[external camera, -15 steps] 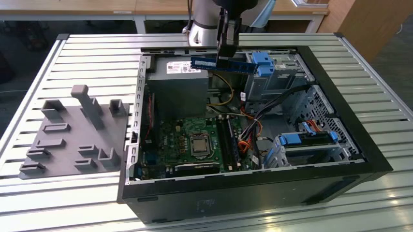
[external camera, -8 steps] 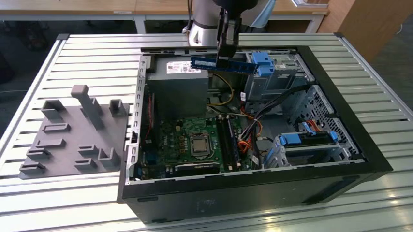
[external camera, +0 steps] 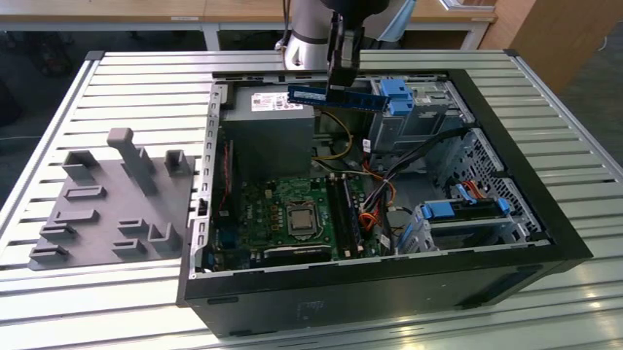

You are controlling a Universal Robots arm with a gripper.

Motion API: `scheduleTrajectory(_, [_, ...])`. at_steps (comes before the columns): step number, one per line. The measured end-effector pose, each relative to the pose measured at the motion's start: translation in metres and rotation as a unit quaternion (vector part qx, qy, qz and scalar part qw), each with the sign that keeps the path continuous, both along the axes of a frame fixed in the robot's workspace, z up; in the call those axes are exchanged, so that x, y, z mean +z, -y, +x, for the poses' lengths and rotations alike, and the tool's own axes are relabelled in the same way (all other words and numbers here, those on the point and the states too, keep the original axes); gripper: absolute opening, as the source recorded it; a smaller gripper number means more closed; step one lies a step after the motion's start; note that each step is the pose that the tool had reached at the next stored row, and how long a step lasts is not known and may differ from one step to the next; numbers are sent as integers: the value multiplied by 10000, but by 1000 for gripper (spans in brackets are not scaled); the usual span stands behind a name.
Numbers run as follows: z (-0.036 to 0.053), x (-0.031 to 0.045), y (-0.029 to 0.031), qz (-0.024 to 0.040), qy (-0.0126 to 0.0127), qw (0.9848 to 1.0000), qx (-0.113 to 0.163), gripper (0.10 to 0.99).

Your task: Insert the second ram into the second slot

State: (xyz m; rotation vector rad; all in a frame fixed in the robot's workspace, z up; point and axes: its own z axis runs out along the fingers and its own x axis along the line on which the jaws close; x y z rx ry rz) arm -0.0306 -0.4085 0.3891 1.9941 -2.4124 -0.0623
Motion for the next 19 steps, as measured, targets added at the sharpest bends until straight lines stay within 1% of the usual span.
scheduleTrajectory(9, [0, 0, 0, 0, 0, 10000, -34, 137])
scheduleTrajectory(15, [0, 0, 0, 0, 0, 9999, -126, 137])
scheduleTrajectory(17, [-1, 0, 8, 1, 0, 9999, -150, 137])
scheduleTrajectory(19, [0, 0, 34, 0, 0, 9999, -161, 137])
